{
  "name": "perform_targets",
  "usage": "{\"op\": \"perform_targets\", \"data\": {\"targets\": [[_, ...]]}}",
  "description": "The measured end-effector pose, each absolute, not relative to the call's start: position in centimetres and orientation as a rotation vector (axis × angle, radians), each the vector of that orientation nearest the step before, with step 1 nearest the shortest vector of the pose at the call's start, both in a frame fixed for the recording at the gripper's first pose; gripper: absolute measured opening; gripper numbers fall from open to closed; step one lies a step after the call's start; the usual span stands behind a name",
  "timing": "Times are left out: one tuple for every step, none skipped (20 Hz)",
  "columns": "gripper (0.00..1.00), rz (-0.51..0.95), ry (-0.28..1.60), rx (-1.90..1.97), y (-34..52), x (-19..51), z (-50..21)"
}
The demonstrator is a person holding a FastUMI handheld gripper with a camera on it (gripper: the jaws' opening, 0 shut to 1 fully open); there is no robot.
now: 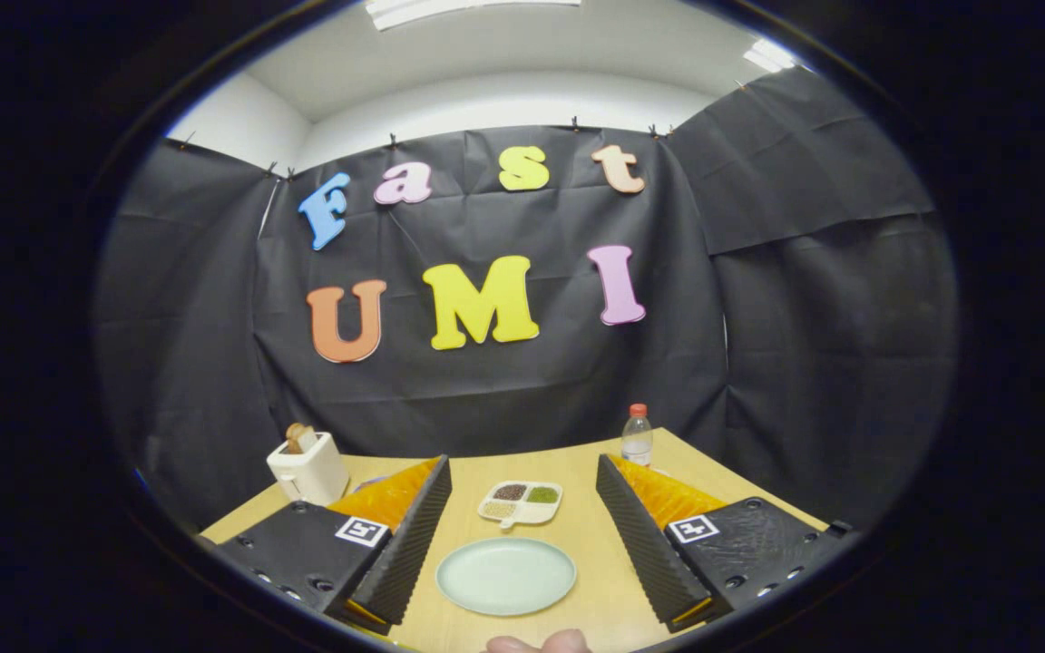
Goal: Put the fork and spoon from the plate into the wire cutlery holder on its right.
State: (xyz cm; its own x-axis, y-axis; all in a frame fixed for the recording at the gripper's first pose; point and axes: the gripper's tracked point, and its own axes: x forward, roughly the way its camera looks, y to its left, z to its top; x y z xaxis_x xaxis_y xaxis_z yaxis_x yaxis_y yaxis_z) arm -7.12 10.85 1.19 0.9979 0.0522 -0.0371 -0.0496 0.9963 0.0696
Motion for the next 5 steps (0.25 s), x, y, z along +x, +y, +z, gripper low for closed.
{"op": "perform_targets", "data": {"targets": [[0.96, 0.049, 0.041, 0.067, 10.8, -7.1, 1.21], [0.96, 0.047, 0.042, 0.065, 10.77, -7.18, 1.11], [0.96, 0.045, 0.041, 0.062, 10.7, -7.24, 1.19], [0.96, 0.042, 0.04, 0.061, 10.66, -7.29, 1.2], [0.96, 0.041, 0.039, 0.058, 10.7, -7.34, 1.33]]}}
